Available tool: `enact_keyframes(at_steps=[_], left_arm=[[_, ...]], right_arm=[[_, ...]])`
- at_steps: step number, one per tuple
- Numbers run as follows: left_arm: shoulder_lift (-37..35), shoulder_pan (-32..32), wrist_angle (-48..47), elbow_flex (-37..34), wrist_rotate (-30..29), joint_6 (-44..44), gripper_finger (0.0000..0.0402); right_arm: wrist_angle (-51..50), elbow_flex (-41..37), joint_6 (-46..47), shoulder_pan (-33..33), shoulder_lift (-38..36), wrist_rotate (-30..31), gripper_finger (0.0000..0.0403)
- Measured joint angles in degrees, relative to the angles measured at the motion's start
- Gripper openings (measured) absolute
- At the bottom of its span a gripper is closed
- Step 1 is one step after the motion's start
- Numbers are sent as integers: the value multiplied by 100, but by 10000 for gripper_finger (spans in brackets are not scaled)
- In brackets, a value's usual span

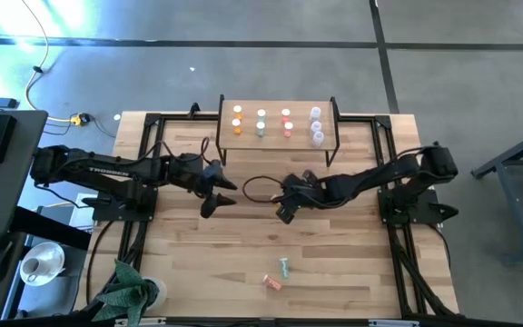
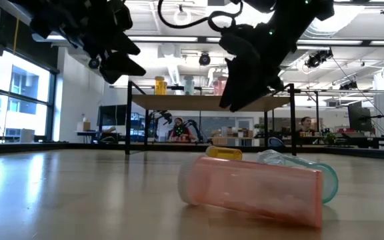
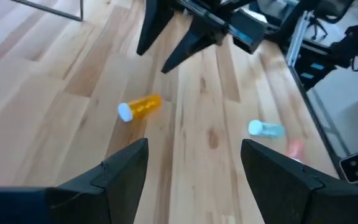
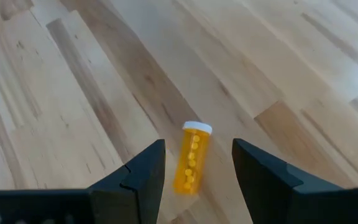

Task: Pick and place medicine bottles onto shelf by color
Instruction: Put the orange pill bottle on the shelf aligned with the orange pill bottles

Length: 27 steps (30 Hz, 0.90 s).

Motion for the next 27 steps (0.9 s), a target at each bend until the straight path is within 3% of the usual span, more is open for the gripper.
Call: enact_keyframes(at_steps=[6, 27], left_arm=[[31, -6, -177, 0, -4, 1, 246], [31, -6, -164, 0, -2, 113, 246]], right_arm=[[244, 4, 6, 0, 258, -337, 177], [299, 4, 541, -118, 1137, -647, 177]])
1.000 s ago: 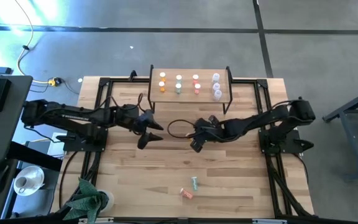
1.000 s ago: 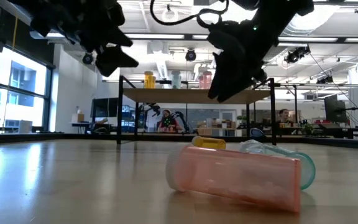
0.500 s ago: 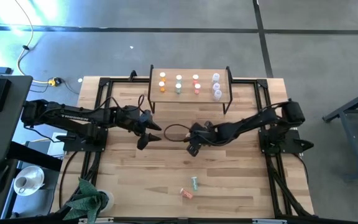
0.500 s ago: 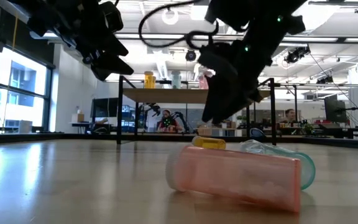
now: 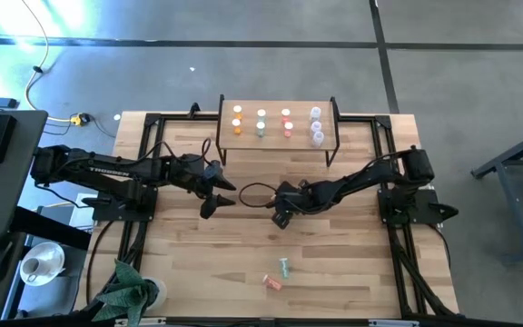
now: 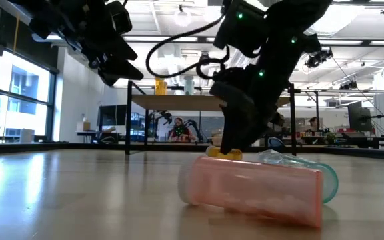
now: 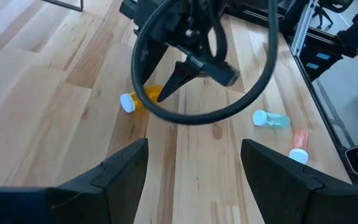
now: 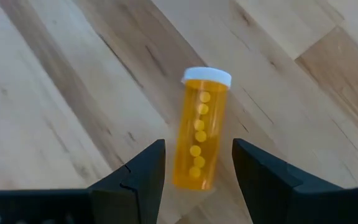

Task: Pick and place medicine bottles onto shelf by color
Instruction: Put the orange pill bottle on the shelf aligned with the orange pill bottles

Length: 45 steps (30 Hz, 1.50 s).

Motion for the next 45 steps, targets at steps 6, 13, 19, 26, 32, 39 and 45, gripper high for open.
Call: enact_keyframes(at_steps=[6, 13, 19, 26, 32, 39, 45], left_arm=[[2, 2, -2, 0, 0, 0, 246], [2, 0, -2, 0, 0, -1, 246], [2, 0, -4, 0, 1, -2, 246], [2, 2, -2, 0, 0, 295, 246], [4, 0, -3, 0, 2, 410, 246], [4, -5, 5, 0, 2, 955, 246], [4, -76, 751, -251, 5, 1203, 246]], right_arm=[[-2, 0, 2, -72, 145, -128, 177], [-5, 0, 85, -76, 143, -172, 144], [56, 0, -30, -88, 140, -217, 86], [166, 49, -477, -107, 80, -237, 75], [173, 306, -893, 56, -125, -208, 83], [167, 474, -1412, 521, -754, 405, 84], [164, 474, -1809, 1065, -1417, 1434, 84]])
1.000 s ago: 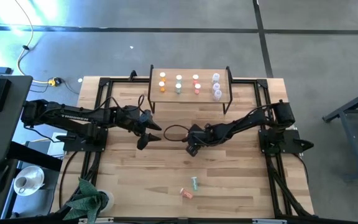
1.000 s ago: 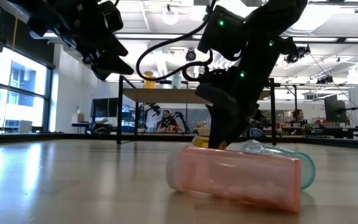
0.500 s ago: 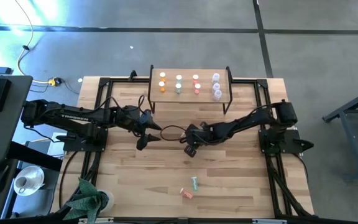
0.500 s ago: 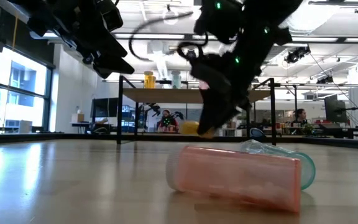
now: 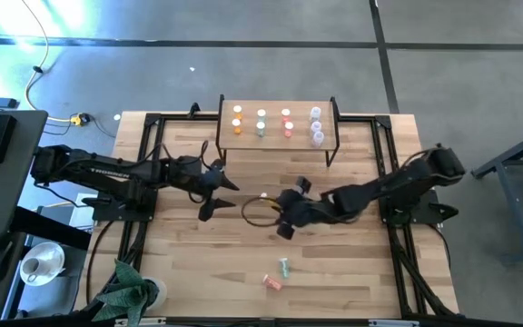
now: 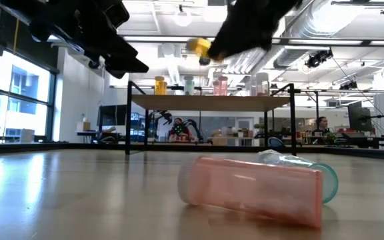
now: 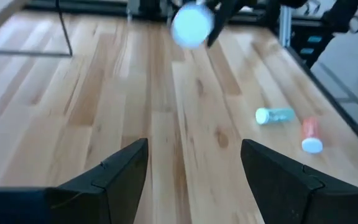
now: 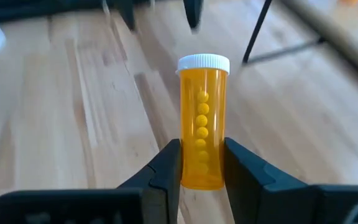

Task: Pick and place medicine bottles onto shelf by color
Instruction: Put the orange pill bottle on the shelf aligned with the orange pill bottles

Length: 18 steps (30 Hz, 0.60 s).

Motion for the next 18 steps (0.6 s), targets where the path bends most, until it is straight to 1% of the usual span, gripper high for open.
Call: enact_keyframes(at_steps=[3, 6, 12, 15, 18], left_arm=[[0, 2, 513, -176, -1, 49, 246], [0, 4, 978, -367, -5, 133, 246], [0, -44, 1291, -413, -9, 146, 246], [0, -138, 1492, -413, -11, 143, 246], [0, -260, 1757, -413, -13, 142, 246]], right_arm=[[5, 0, -159, 327, -252, 601, 84], [4, 0, -222, 630, -395, 1352, 84], [86, 0, -276, 995, -428, 3013, 84], [104, 0, -66, 1018, -426, 3460, 84], [132, 0, 32, 994, -396, 3552, 84]])
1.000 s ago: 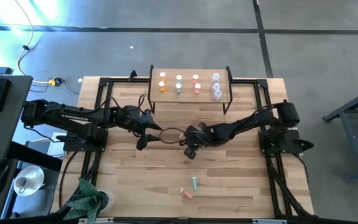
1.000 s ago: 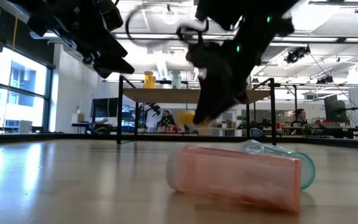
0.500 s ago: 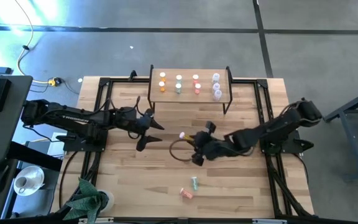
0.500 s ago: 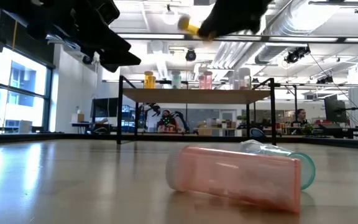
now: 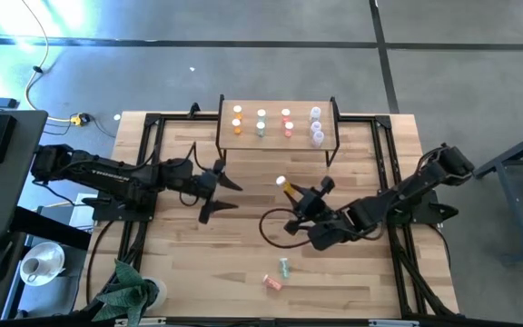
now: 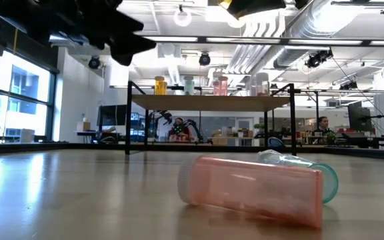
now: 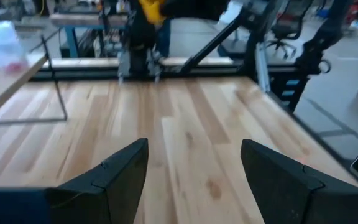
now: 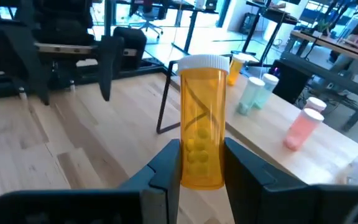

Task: Pick and place medicine bottles onto shelf by color
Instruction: Put the orange pill bottle on the shelf aligned with the orange pill bottles

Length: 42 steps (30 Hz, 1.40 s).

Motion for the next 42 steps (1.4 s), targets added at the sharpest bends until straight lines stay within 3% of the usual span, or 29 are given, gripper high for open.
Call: enact_keyframes(at_steps=[8, 17, 27, 42], left_arm=[[0, -347, 650, 0, -11, 5, 246], [253, -788, 1128, 0, -12, 495, 246], [1359, -978, 2989, 4, -189, 500, 246], [1484, -1330, 3751, 4, -250, 730, 246]], right_arm=[[999, -2, -613, -124, 301, -310, 84], [3287, -2, -2385, -251, 812, -2036, 84], [3506, -2, -2554, -454, 941, -3425, 84], [3511, -2, -2478, -439, 941, -3500, 84]])
